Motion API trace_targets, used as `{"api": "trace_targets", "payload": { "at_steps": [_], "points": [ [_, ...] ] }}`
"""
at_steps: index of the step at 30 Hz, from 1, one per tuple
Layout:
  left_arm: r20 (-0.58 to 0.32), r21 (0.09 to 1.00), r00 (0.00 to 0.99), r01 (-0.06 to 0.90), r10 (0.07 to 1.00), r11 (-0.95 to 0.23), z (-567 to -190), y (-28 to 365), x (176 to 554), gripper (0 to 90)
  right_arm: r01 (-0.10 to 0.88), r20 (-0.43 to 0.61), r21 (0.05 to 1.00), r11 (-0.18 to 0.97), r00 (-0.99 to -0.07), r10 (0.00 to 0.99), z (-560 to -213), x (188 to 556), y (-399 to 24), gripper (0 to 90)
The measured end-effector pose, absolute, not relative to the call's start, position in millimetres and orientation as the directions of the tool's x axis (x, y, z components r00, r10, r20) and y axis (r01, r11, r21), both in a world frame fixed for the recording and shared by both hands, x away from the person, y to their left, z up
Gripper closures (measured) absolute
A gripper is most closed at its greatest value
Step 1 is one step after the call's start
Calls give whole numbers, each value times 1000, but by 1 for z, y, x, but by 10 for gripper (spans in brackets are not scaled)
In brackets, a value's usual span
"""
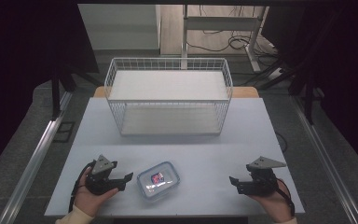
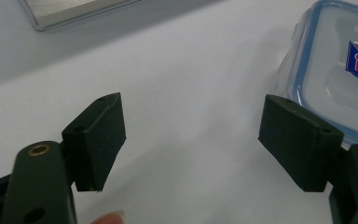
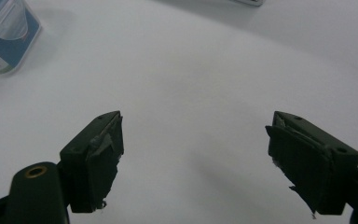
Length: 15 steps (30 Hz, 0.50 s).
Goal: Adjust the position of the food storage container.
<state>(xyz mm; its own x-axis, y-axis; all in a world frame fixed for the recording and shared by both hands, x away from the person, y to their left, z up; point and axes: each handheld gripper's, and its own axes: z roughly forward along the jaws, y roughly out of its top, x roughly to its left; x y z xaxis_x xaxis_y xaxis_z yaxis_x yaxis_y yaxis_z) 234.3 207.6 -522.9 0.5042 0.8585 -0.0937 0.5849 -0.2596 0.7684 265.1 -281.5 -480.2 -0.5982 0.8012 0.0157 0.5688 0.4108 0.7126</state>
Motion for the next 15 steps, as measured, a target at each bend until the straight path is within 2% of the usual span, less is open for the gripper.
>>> {"api": "trace_targets", "payload": {
  "at_steps": [15],
  "points": [
    [-92, 768, 500, 586, 861, -258, -520, 209, 234, 231, 568, 13, 709, 419, -604, 797, -482, 266, -281, 190]
  ]
}}
